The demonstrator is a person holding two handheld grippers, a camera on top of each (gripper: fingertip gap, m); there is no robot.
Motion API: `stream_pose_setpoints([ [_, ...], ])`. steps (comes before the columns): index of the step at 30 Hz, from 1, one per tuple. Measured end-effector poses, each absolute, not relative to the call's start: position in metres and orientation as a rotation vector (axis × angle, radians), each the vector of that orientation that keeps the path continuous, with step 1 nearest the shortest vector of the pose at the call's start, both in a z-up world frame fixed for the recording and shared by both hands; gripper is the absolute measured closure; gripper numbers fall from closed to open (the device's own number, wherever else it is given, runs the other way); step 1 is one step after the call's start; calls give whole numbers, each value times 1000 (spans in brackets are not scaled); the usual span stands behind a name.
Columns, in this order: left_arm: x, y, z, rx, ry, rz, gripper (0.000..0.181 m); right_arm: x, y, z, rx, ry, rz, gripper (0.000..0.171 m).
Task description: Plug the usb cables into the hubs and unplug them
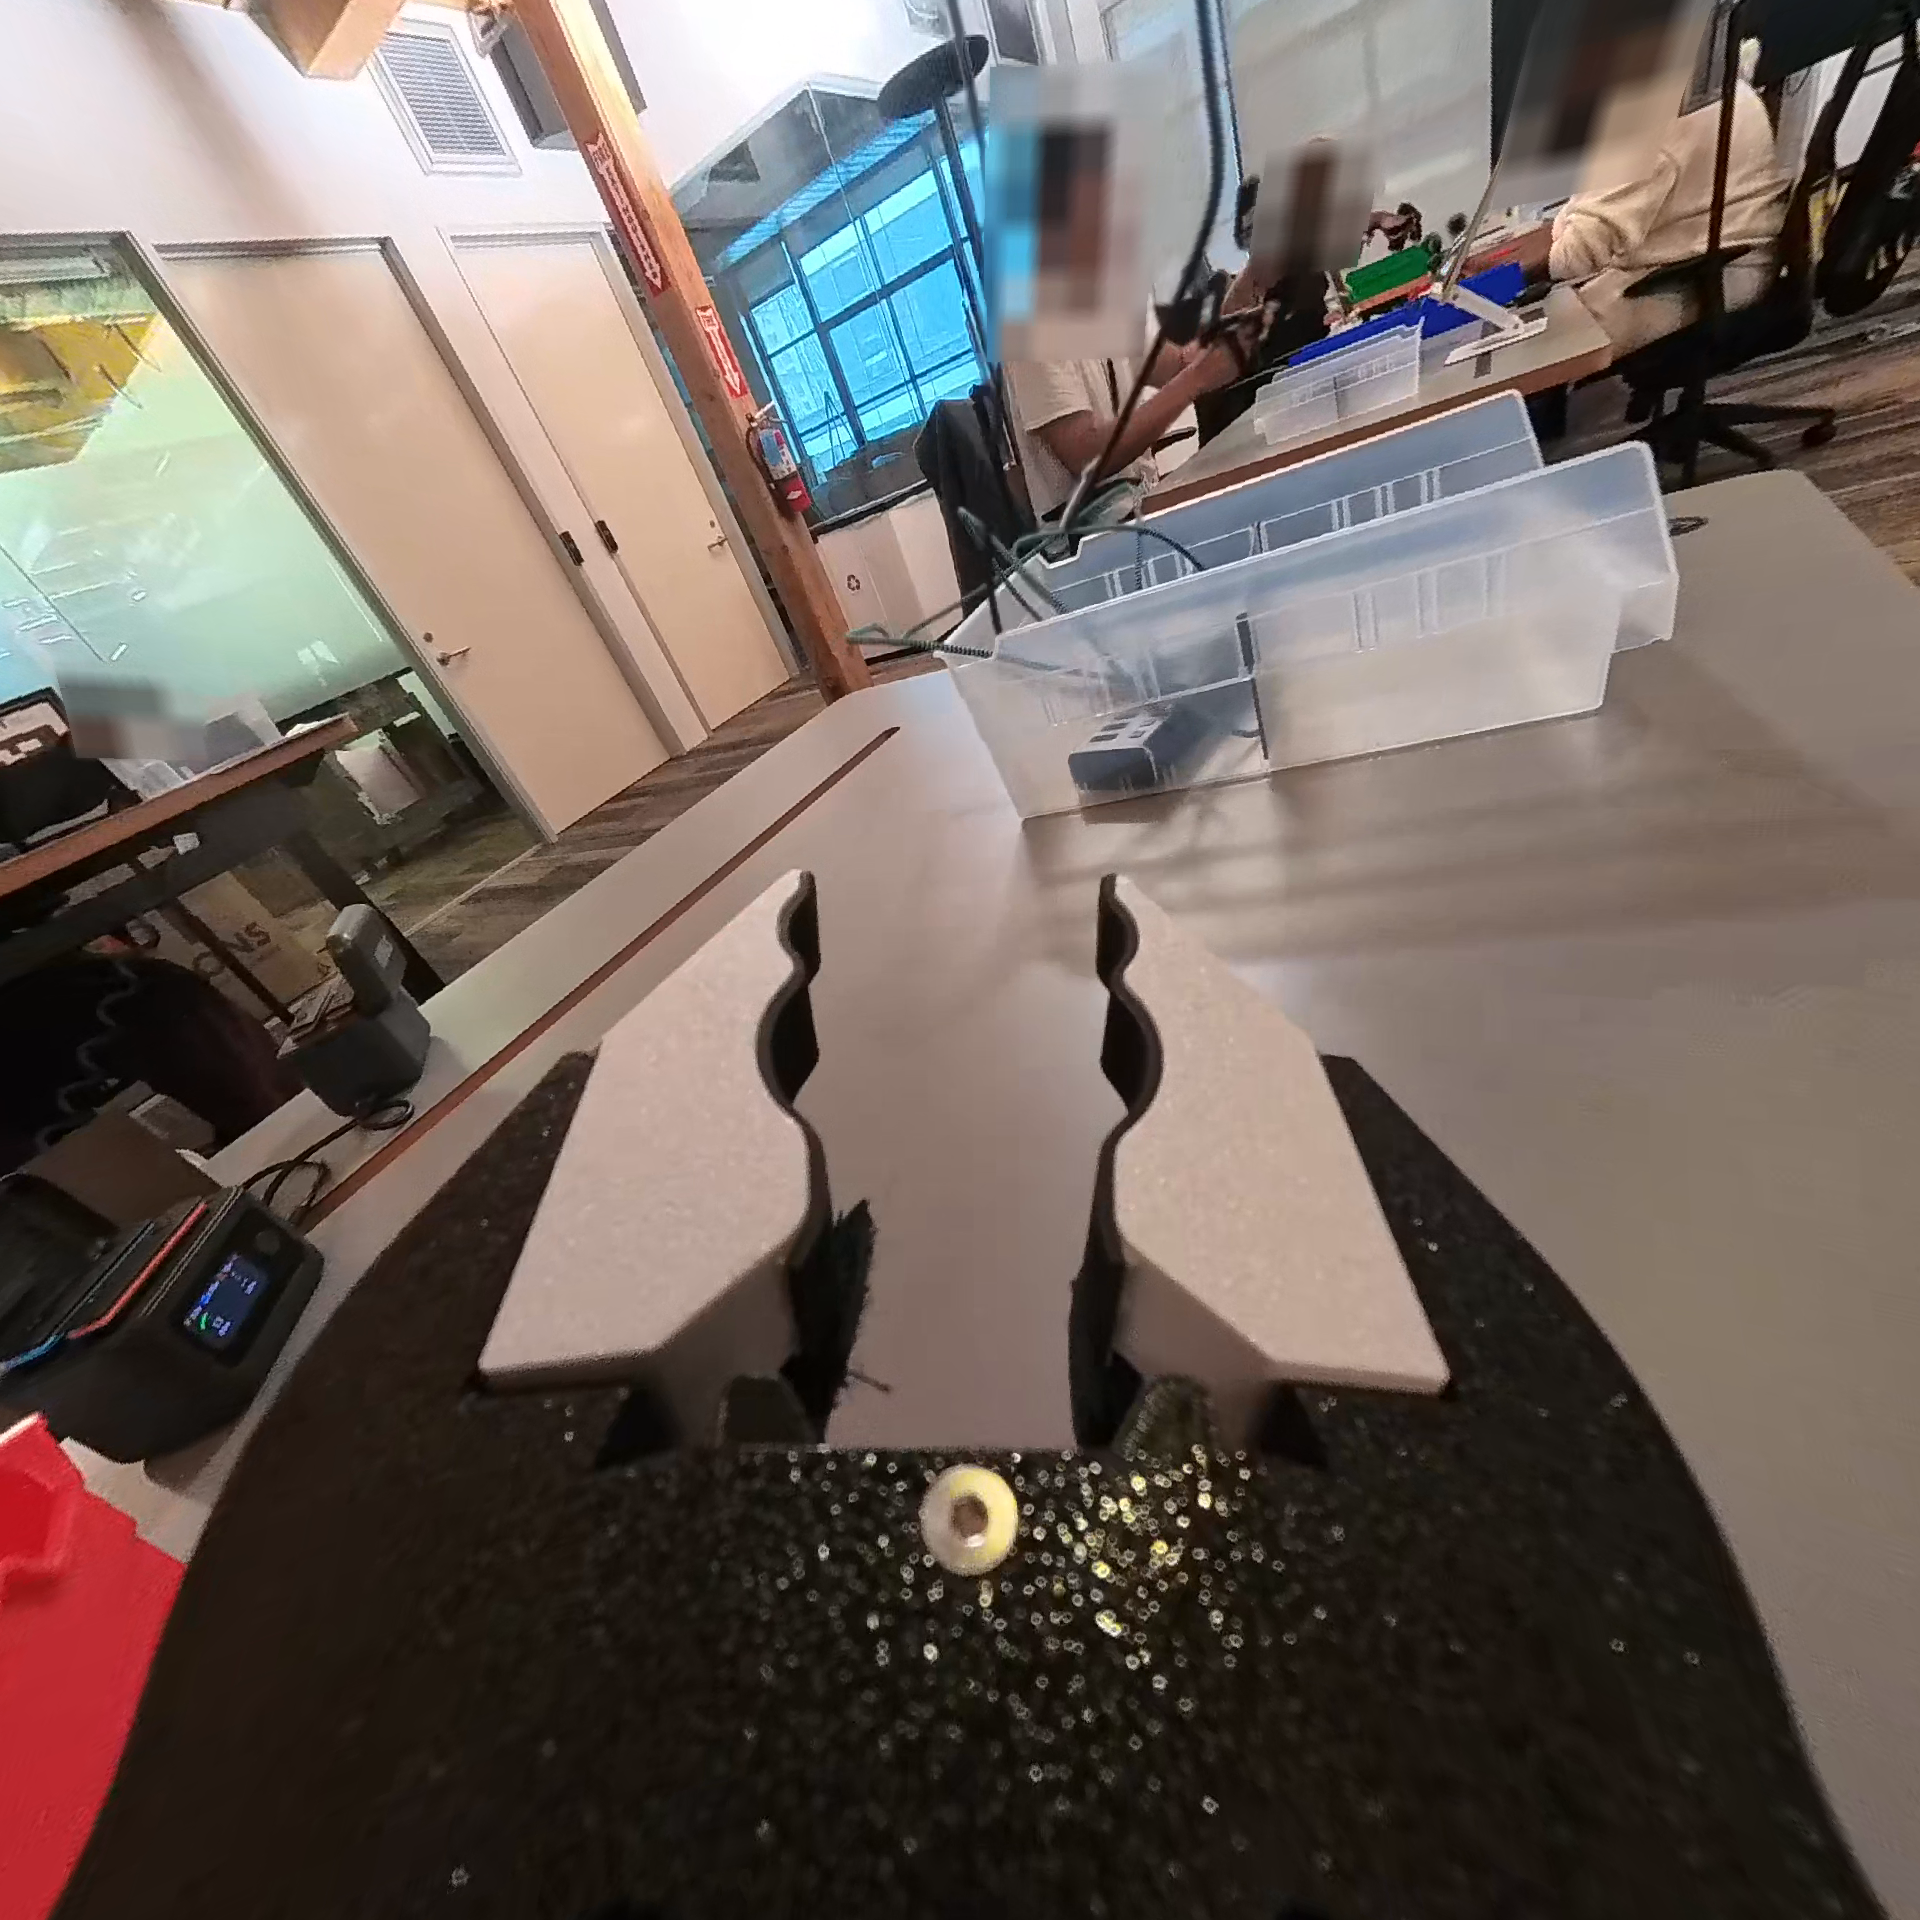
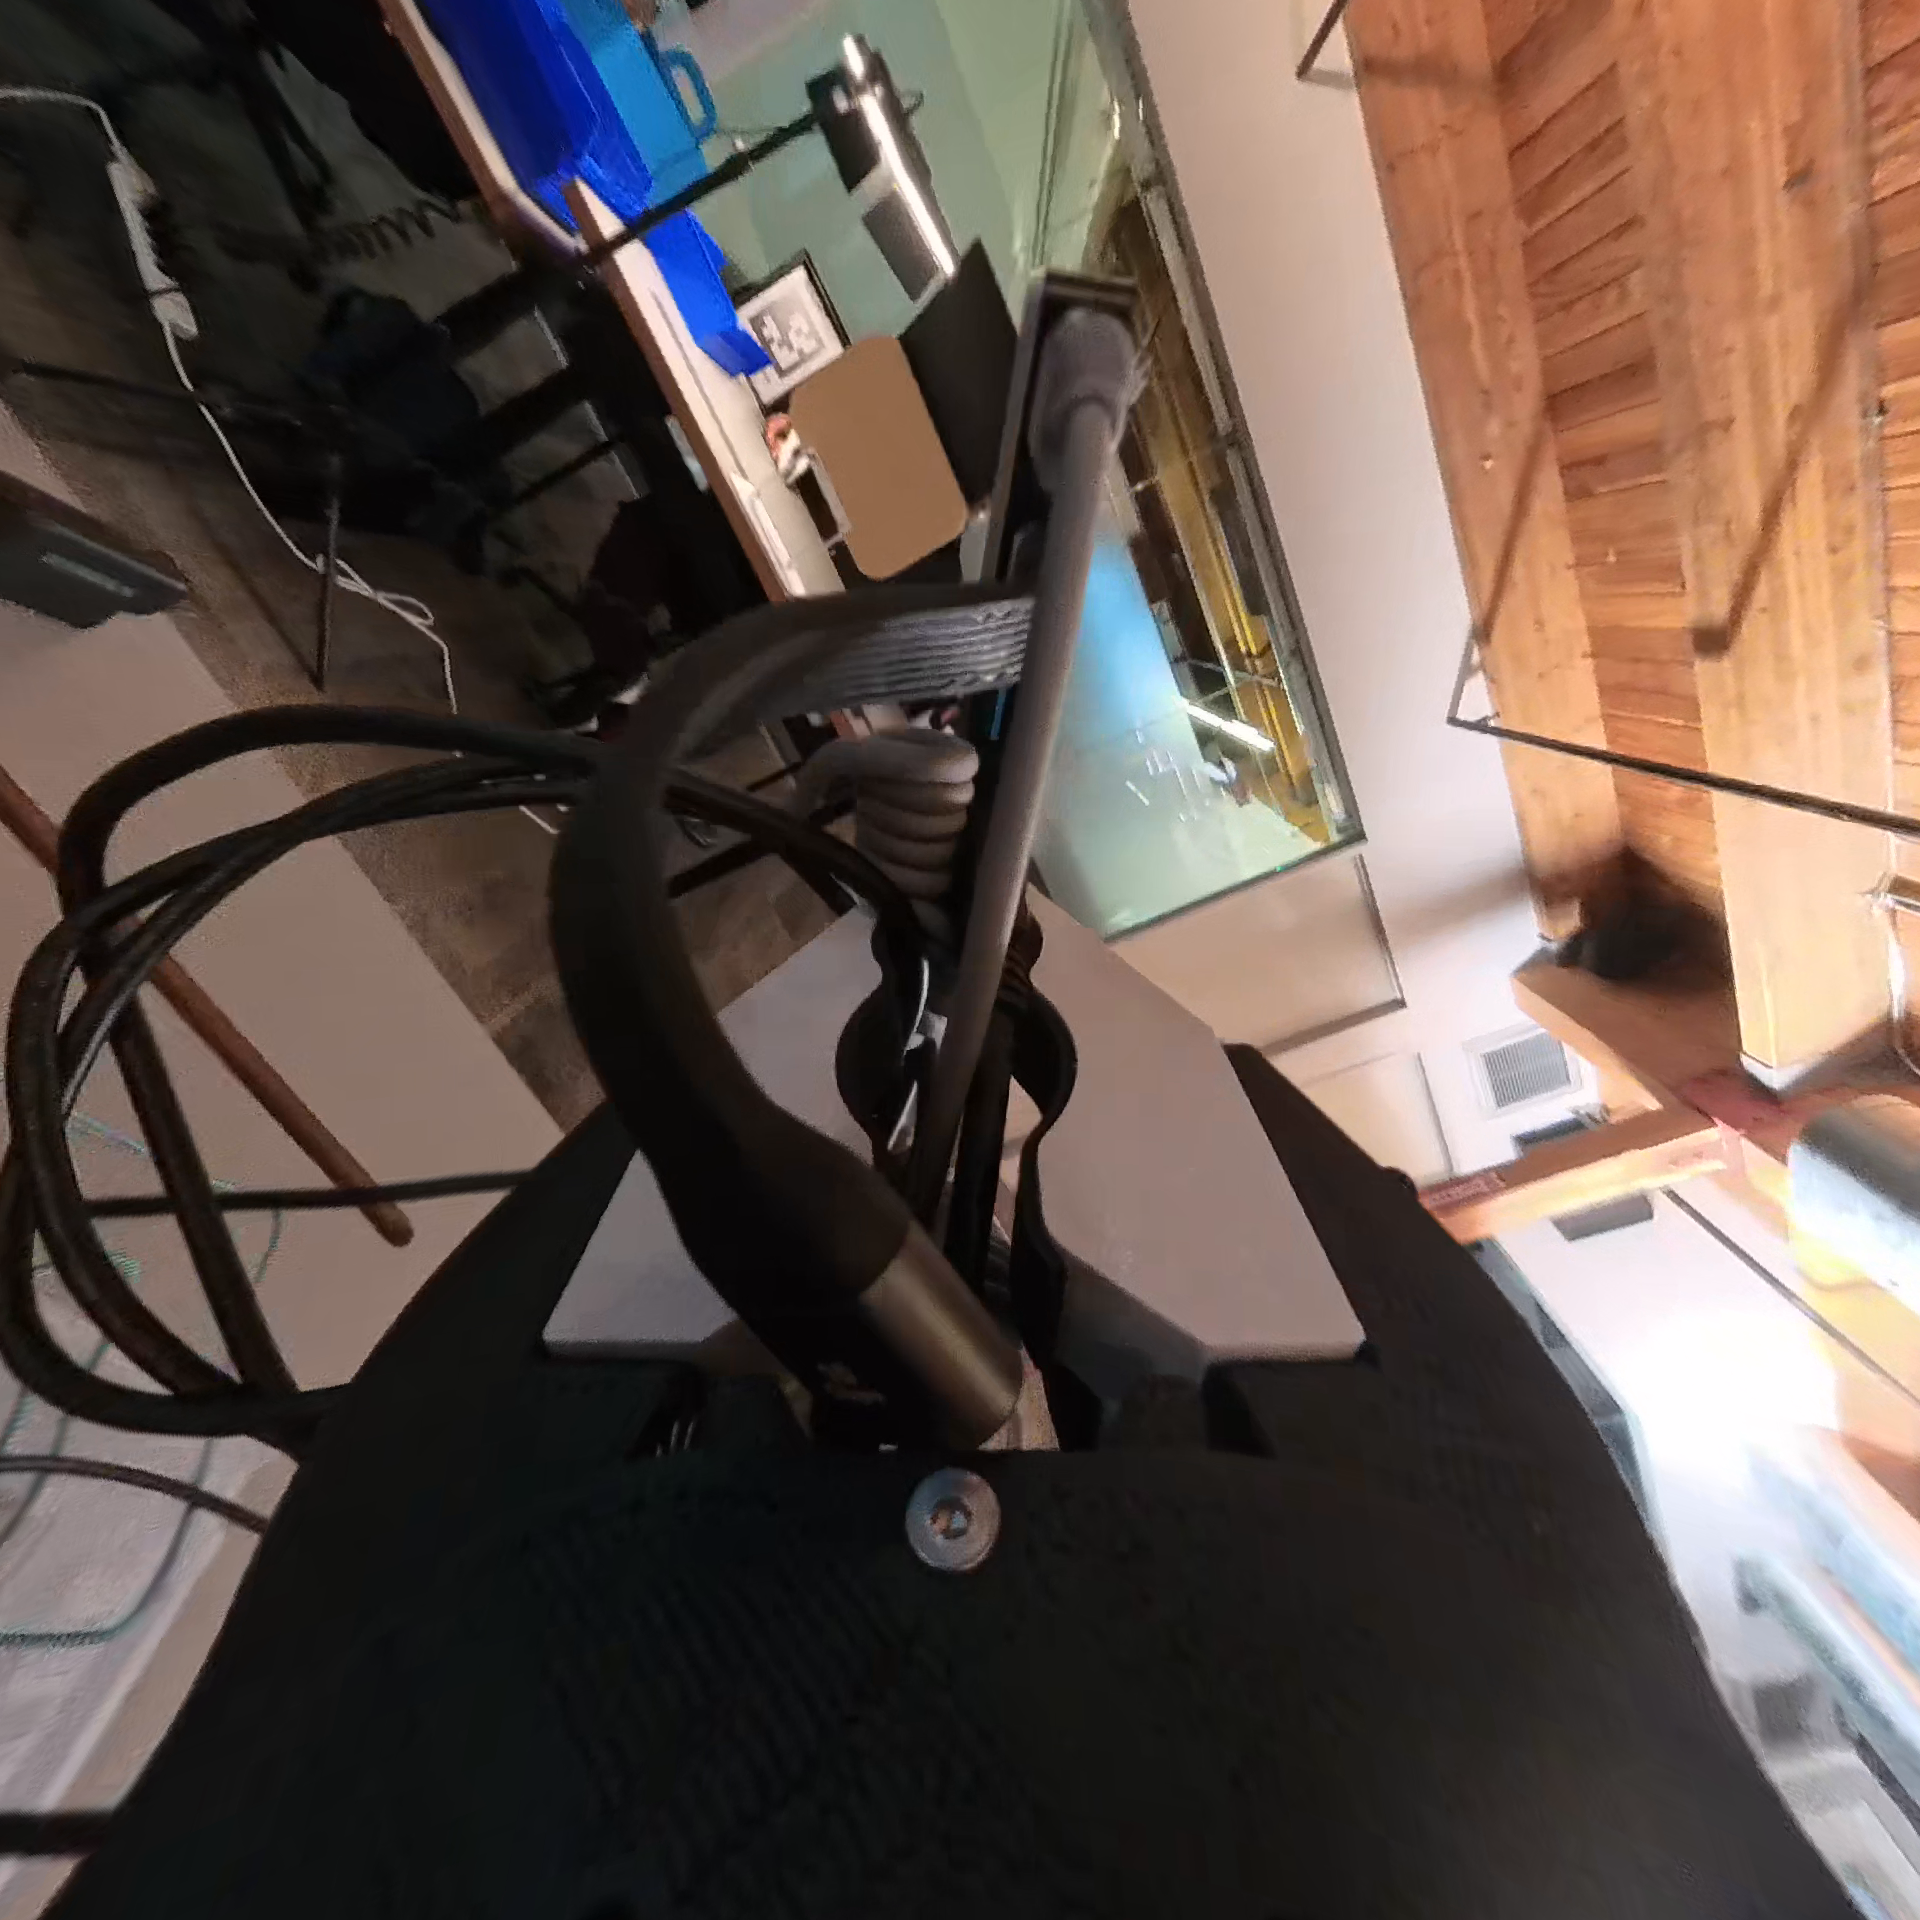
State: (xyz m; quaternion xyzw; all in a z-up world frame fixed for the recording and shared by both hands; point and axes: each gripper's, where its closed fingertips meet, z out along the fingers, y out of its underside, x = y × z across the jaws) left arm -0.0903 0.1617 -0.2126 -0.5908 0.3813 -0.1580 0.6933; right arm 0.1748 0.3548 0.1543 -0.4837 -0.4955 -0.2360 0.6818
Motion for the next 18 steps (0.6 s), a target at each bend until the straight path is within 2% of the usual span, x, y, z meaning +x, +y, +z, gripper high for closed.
stream_pose_setpoints([
  [3, -89, 162, -215, -1325, 856, -360, 130, 173, 359, 96, -1054, -1116, -527, 158],
  [9, -86, 162, -218, -1334, 873, -359, 130, 182, 377, -32, -988, -1208, -800, 158],
  [14, -86, 162, -220, -1338, 877, -358, 131, 190, 379, -153, -1160, -1626, -822, 159],
  [18, -82, 163, -225, -1350, 897, -359, 131, 207, 365, -209, -1456, -1941, -644, 158],
])
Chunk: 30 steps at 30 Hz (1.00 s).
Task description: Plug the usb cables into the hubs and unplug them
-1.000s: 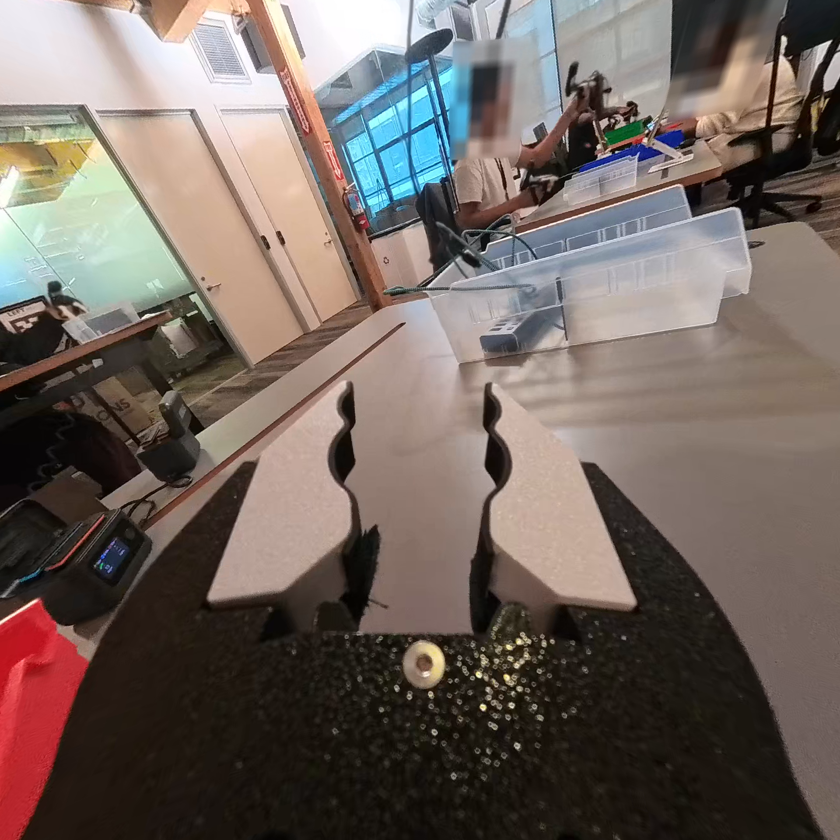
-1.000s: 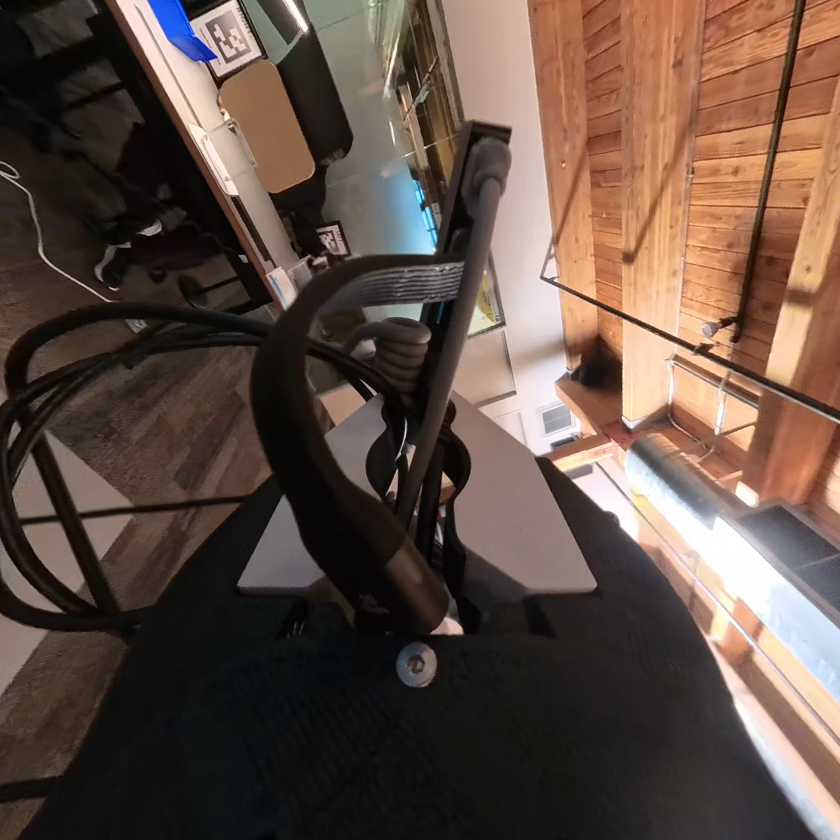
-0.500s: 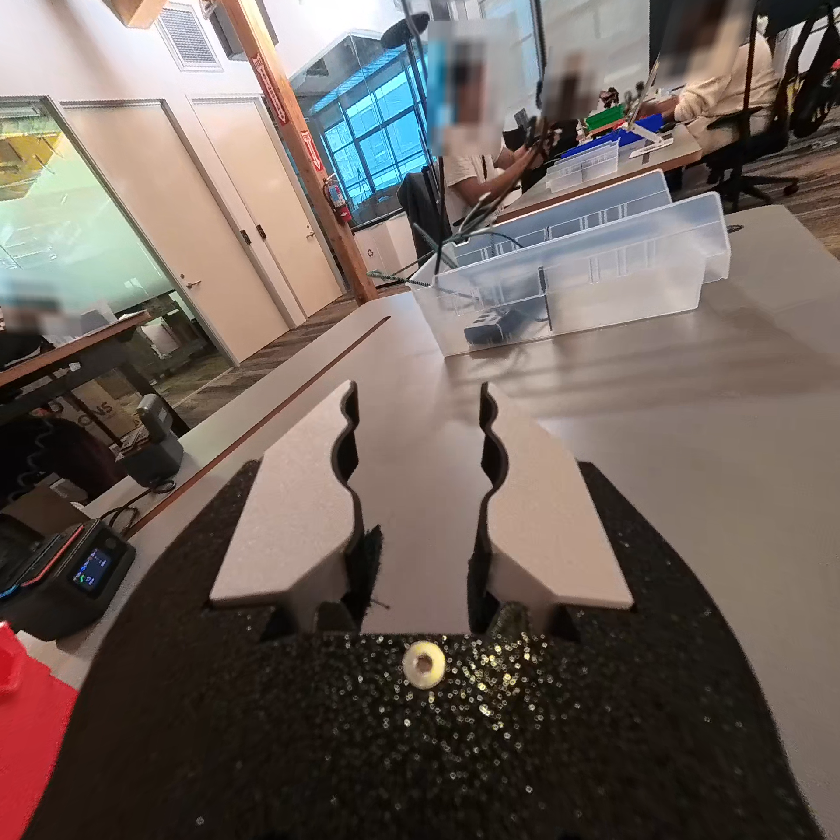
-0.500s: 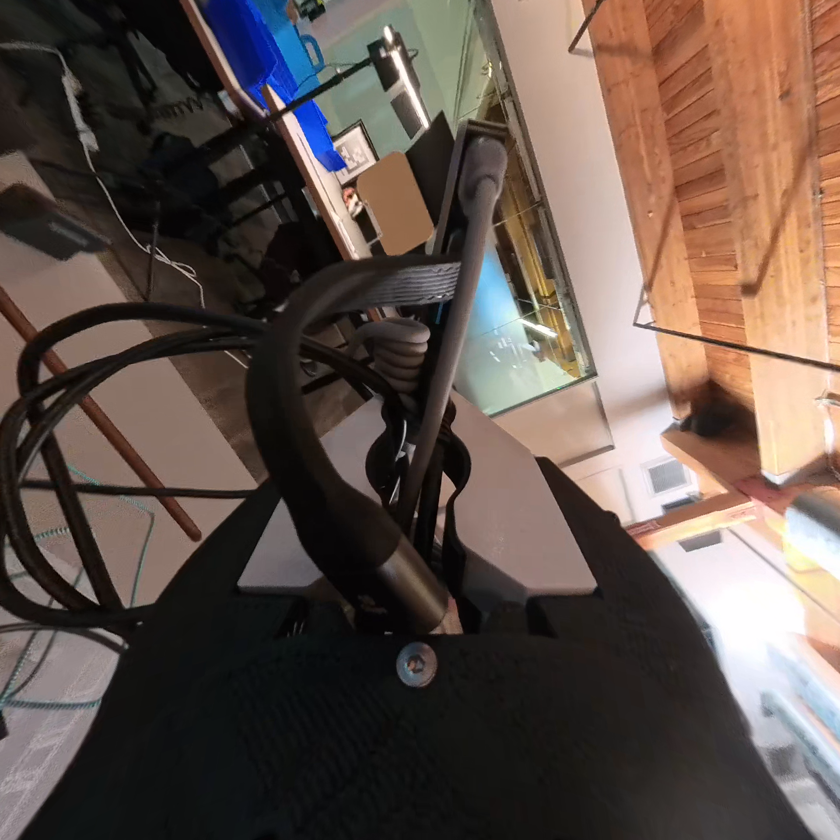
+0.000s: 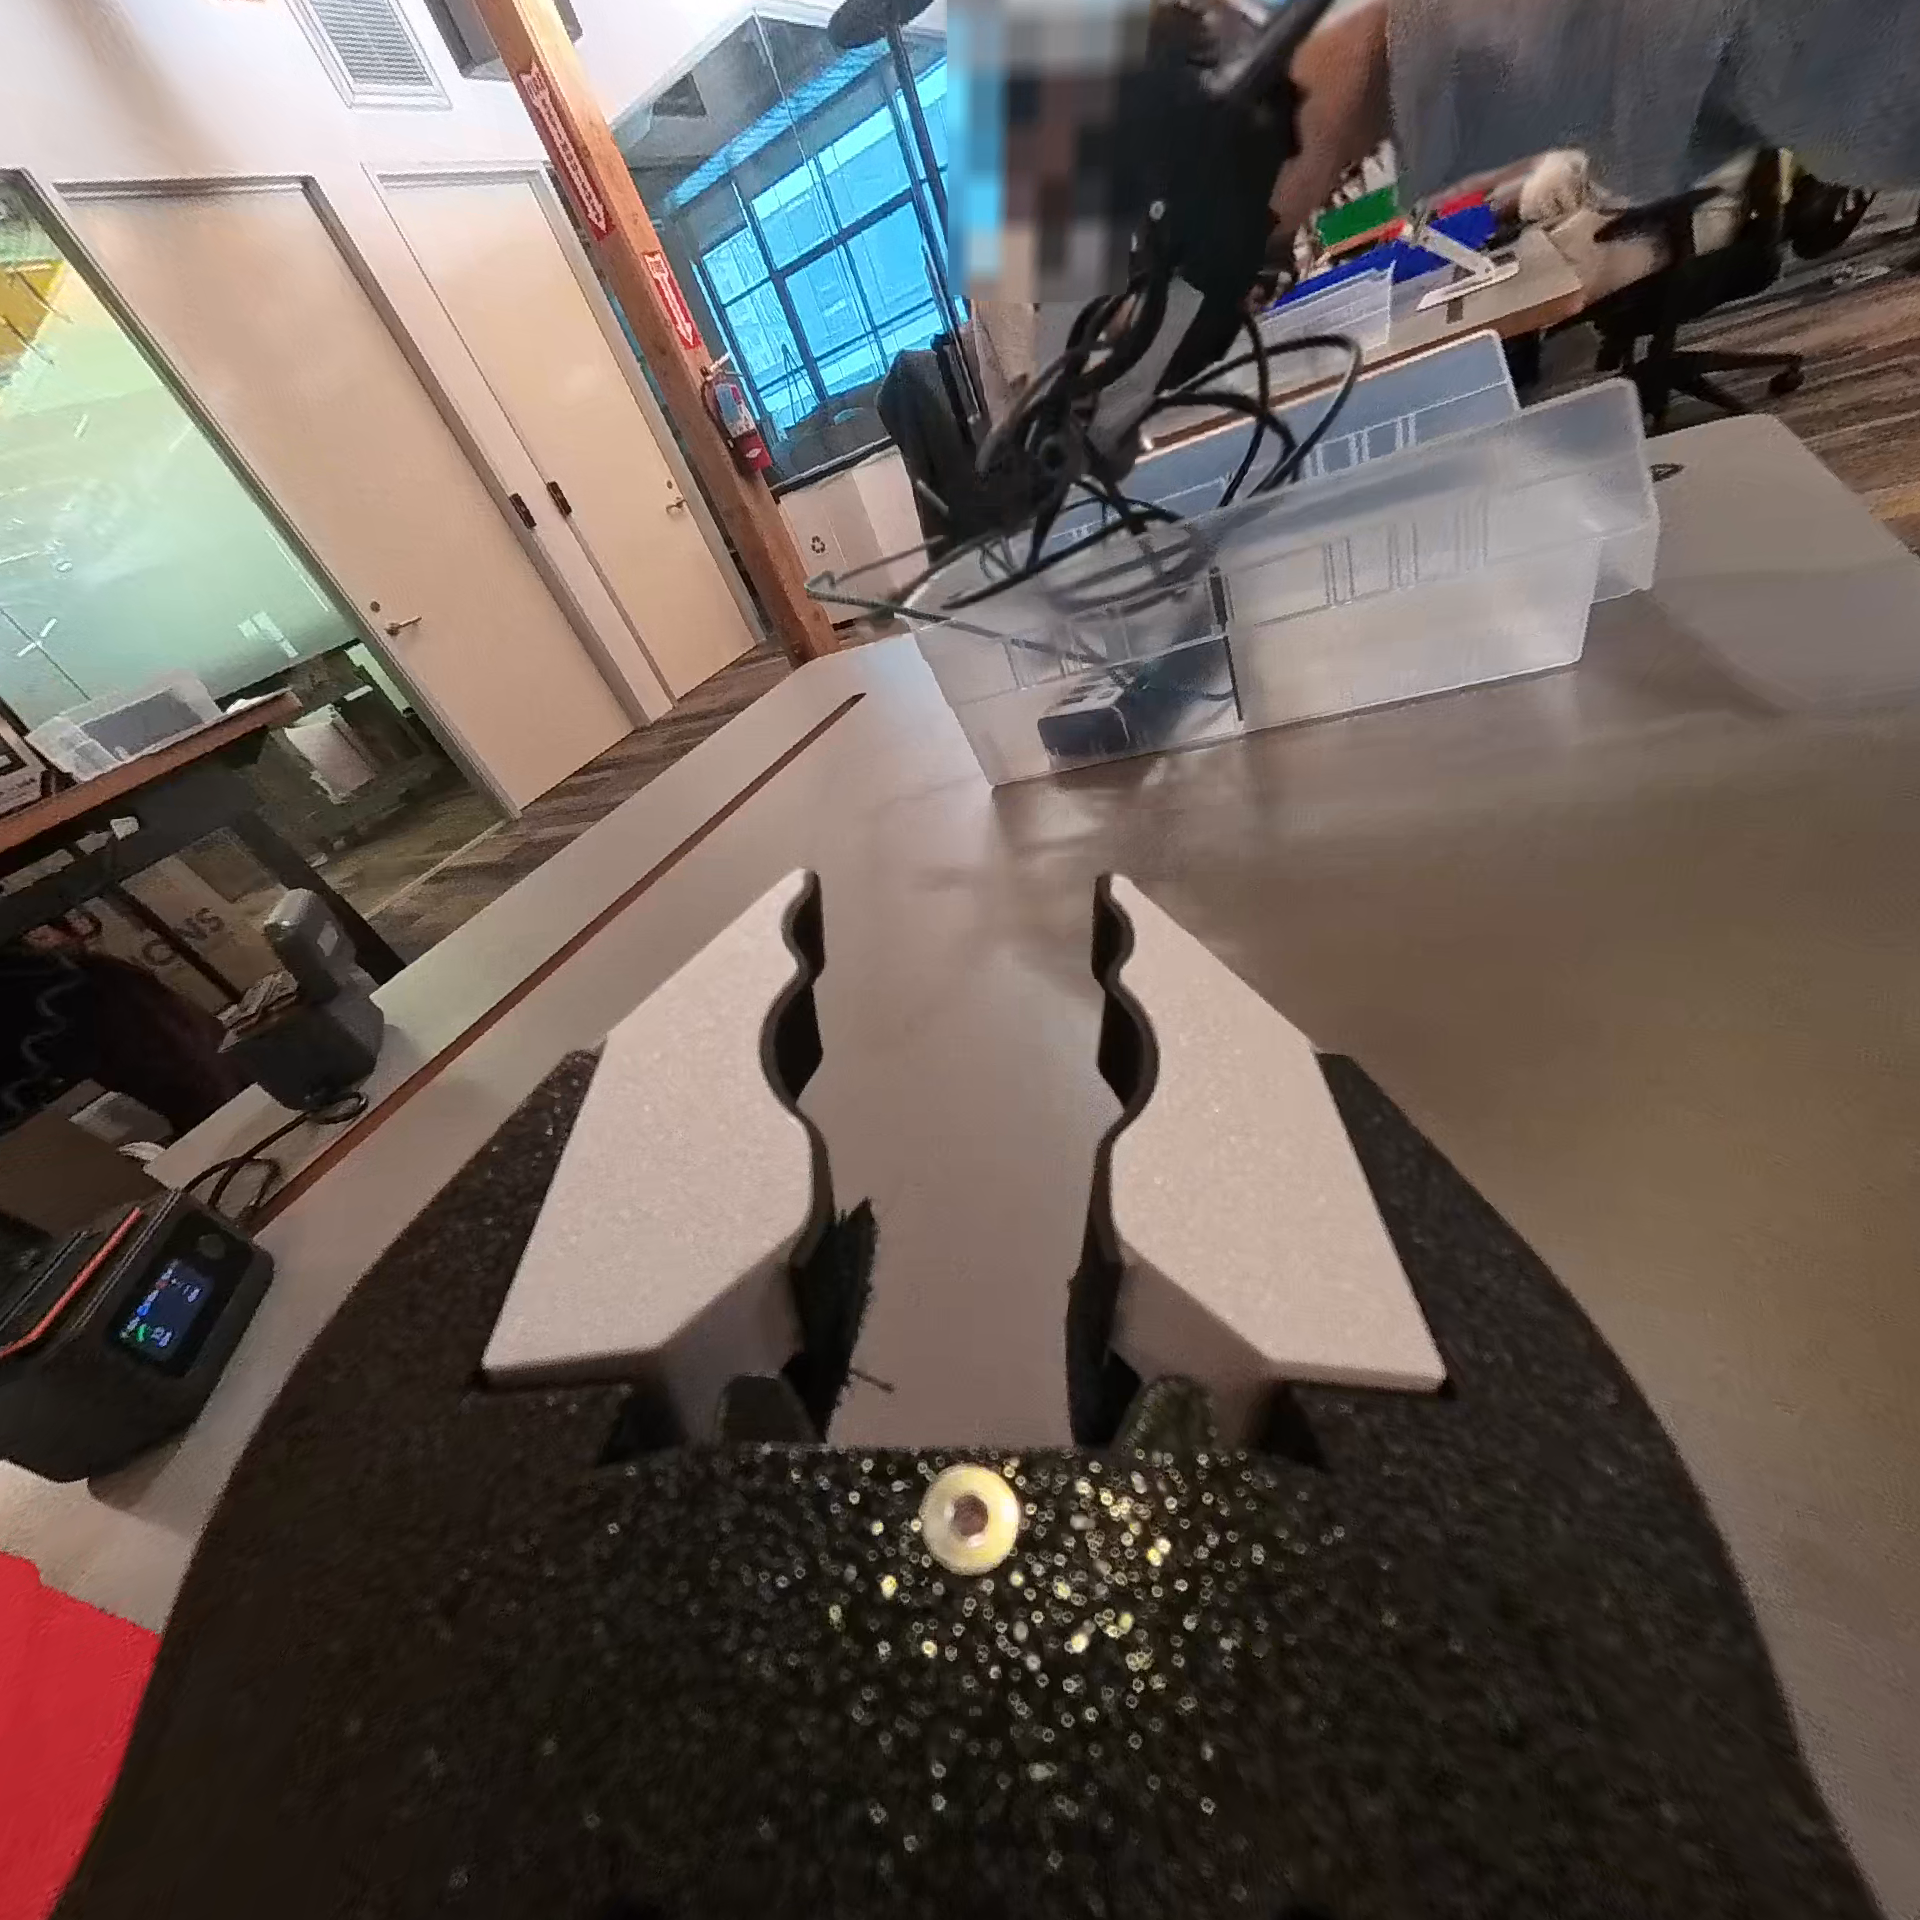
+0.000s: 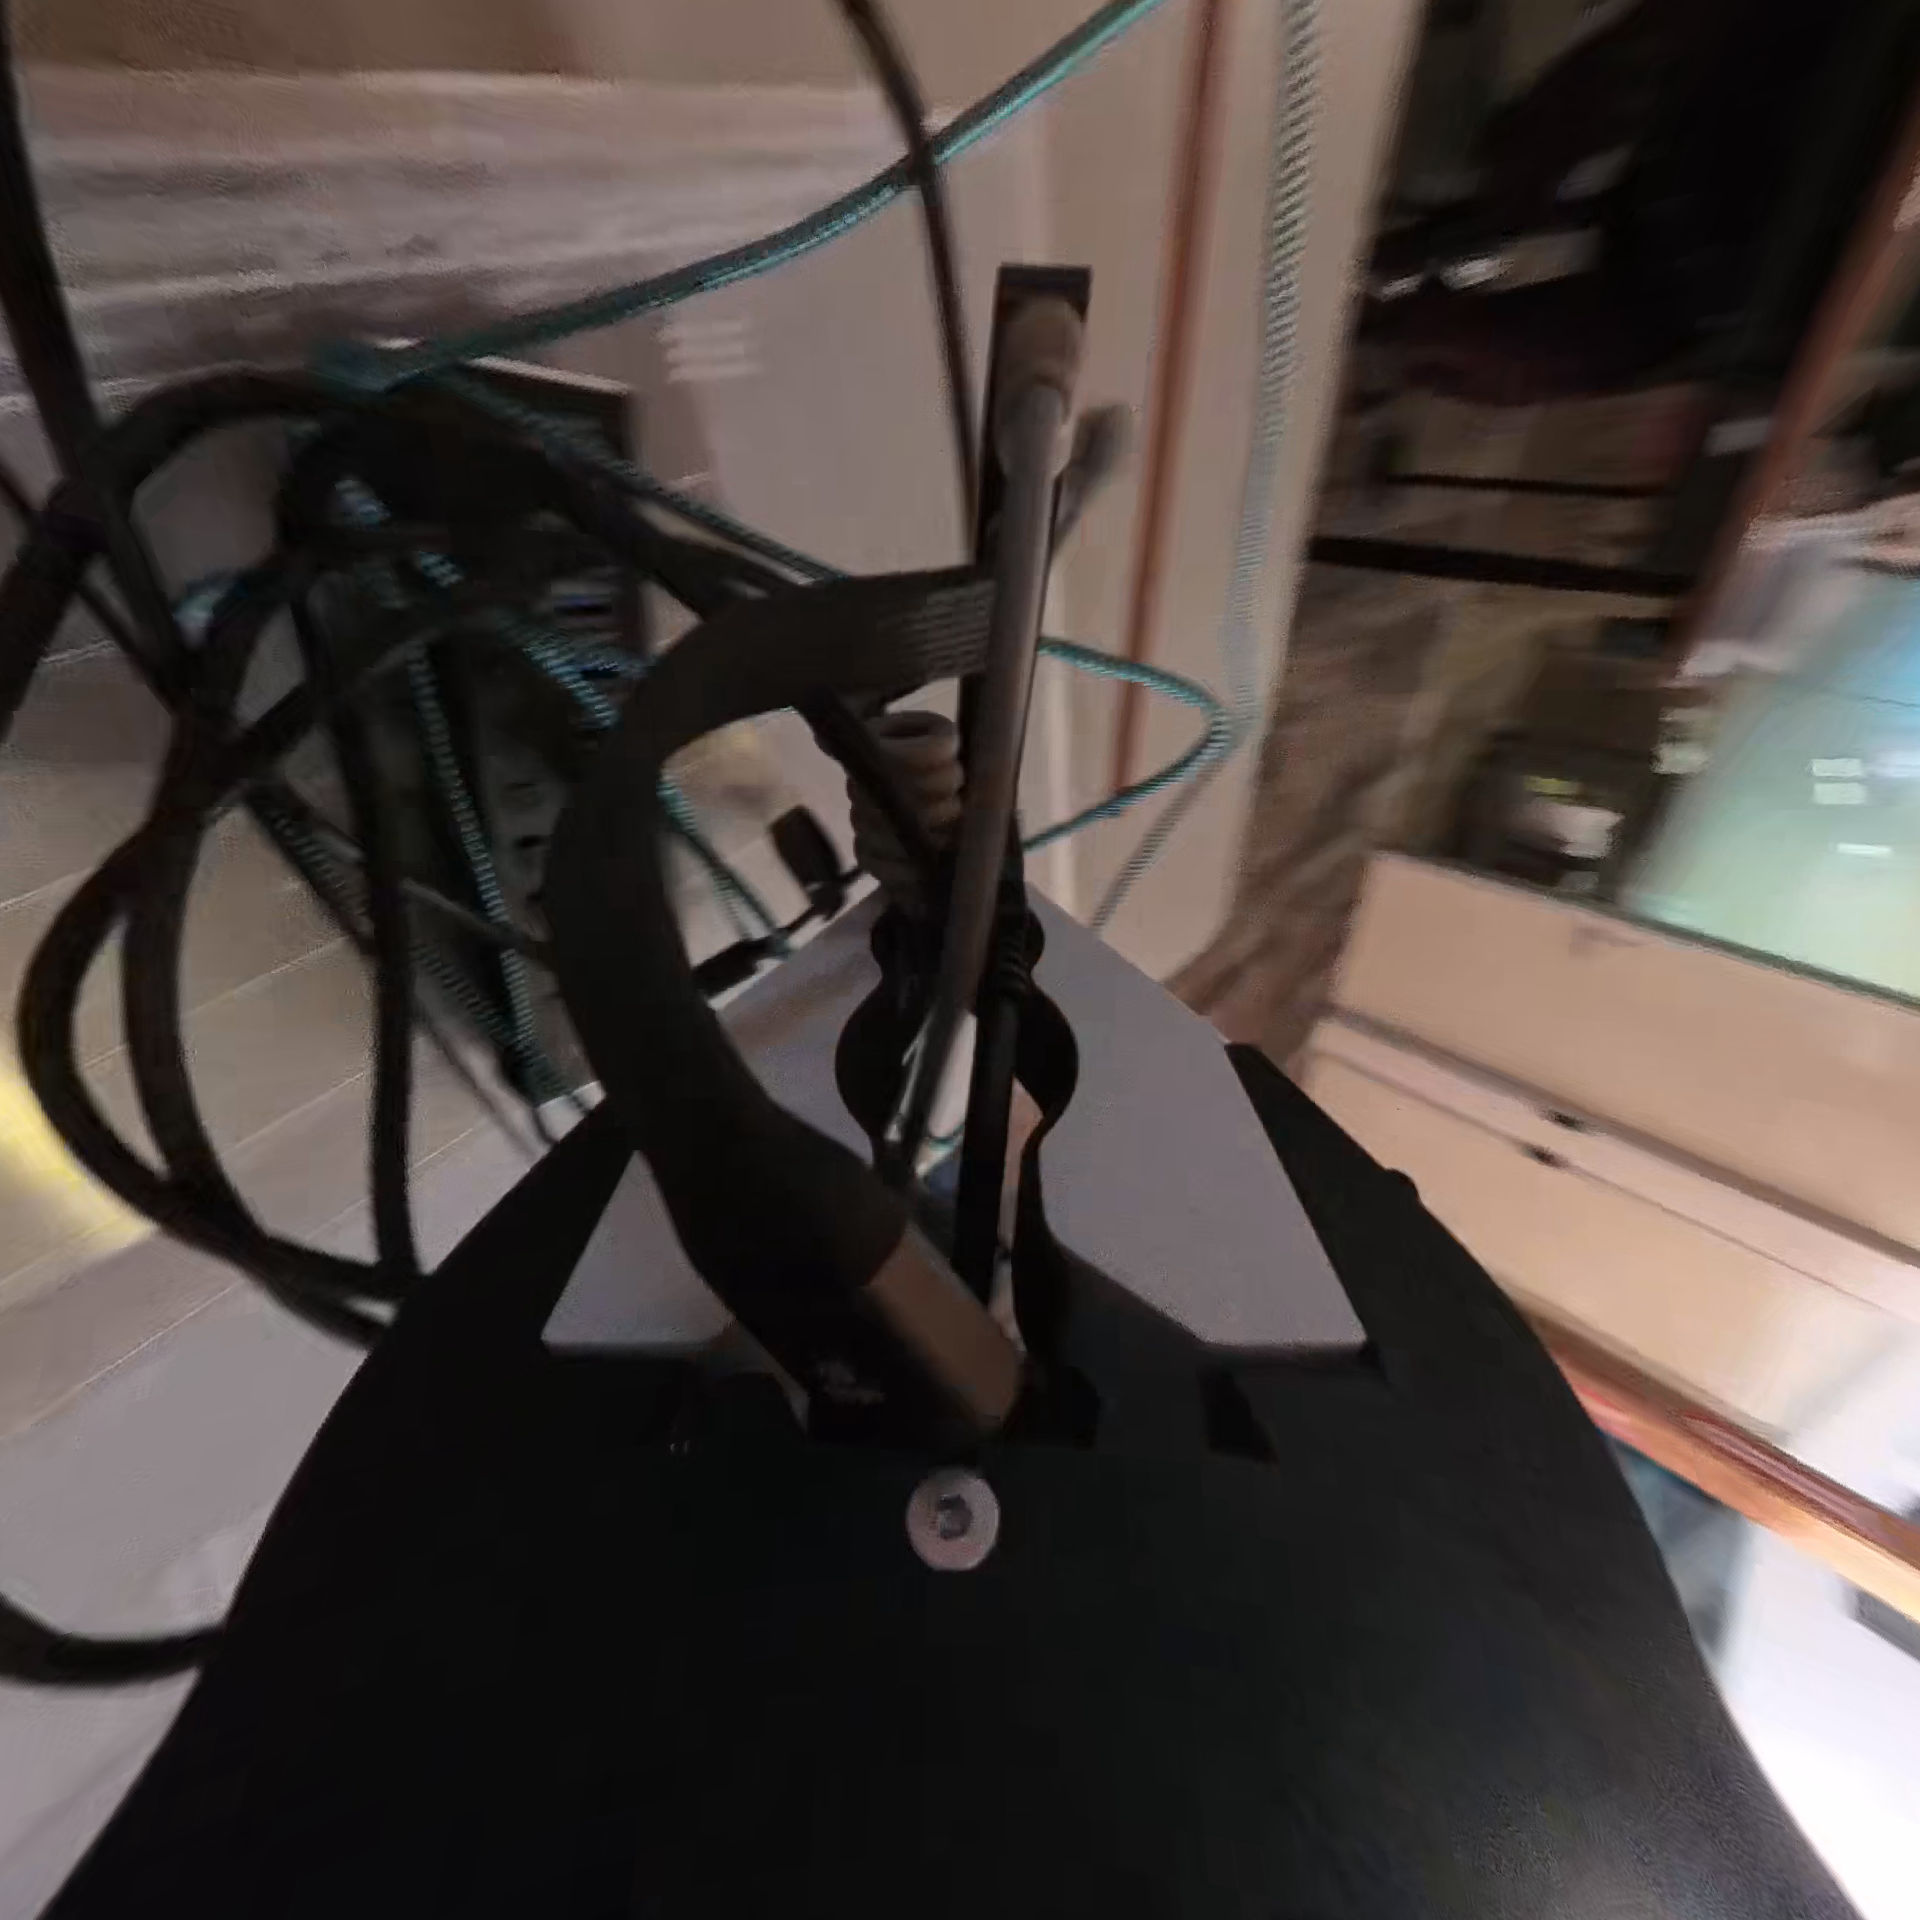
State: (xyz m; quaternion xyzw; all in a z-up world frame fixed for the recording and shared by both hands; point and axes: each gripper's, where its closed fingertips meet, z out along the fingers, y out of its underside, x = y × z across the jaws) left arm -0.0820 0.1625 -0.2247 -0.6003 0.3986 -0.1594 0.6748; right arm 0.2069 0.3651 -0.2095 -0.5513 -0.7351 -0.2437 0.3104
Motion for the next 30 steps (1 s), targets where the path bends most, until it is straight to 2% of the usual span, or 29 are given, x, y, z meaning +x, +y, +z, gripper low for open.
stream_pose_setpoints([
  [5, -78, 162, -231, -1358, 941, -338, 133, 222, 366, -250, -1769, -2134, -576, 158],
  [9, -78, 158, -230, -1299, 982, -302, 144, 221, 374, -267, -1888, -2185, -576, 157],
  [18, -74, 162, -239, -1328, 1003, -298, 138, 225, 369, -283, -2149, -2005, -380, 154],
  [19, -74, 162, -241, -1332, 1005, -296, 138, 228, 370, -278, -2175, -1979, -414, 150],
  [20, -74, 163, -242, -1339, 1008, -295, 138, 231, 377, -269, -2188, -1912, -472, 137],
  [22, -72, 159, -246, -1361, 1030, -337, 149, 232, 390, -246, -2187, -1742, -524, 117],
  [26, -71, 158, -247, -1372, 1019, -376, 149, 229, 401, -193, -2104, -1461, -438, 98],
  [30, -71, 161, -249, -1381, 1020, -352, 143, 239, 394, -146, -2061, -1299, -398, 86],
])
